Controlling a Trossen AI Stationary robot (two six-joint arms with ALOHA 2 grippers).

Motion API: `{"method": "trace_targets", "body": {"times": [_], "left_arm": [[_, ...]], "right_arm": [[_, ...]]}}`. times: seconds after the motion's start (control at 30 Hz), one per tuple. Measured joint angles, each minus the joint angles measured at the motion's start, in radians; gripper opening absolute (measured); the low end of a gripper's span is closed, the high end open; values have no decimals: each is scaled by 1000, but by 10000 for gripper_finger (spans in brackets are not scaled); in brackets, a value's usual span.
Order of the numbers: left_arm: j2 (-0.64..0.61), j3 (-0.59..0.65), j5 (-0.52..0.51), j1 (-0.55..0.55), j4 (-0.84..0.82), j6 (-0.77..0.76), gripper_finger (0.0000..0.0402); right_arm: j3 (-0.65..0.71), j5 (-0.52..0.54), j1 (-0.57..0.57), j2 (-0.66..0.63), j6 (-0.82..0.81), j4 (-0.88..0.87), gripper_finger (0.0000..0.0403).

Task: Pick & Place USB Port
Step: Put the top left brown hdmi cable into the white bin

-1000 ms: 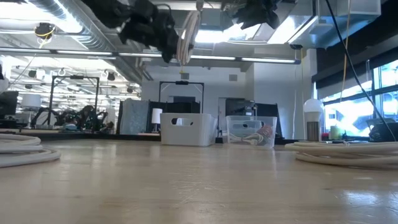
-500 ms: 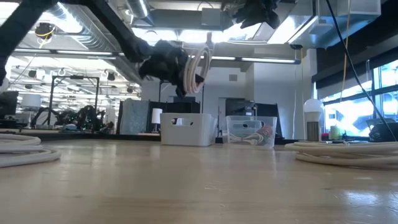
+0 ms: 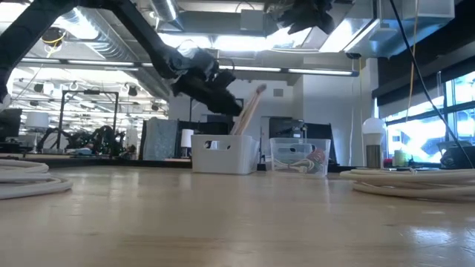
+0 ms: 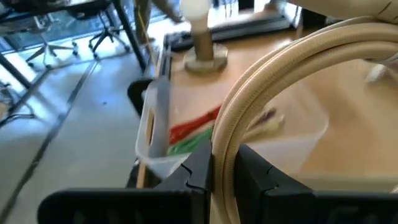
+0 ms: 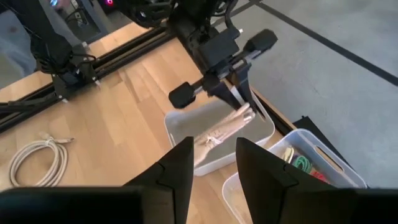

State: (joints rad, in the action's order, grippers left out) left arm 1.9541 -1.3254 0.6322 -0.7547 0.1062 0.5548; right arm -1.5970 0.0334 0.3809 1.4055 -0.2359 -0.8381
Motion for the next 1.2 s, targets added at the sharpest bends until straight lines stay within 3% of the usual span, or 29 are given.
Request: {"method": "trace_targets", "body": {"times": [0.43, 0.63, 1.0, 1.2], "left_arm": [[-14, 0, -61, -79, -198, 313, 31], [-15, 0, -77, -90, -142, 375, 31], [-15, 0, -52, -18, -105, 532, 31], [-15, 0, -115, 8, -101, 650, 31]], "right_arm": [[0, 5, 0, 0, -18, -27, 122], [0, 78, 0, 0, -18, -27, 122], [0, 80, 0, 0, -27, -26, 122], [0, 80, 0, 0, -46, -26, 122]]}}
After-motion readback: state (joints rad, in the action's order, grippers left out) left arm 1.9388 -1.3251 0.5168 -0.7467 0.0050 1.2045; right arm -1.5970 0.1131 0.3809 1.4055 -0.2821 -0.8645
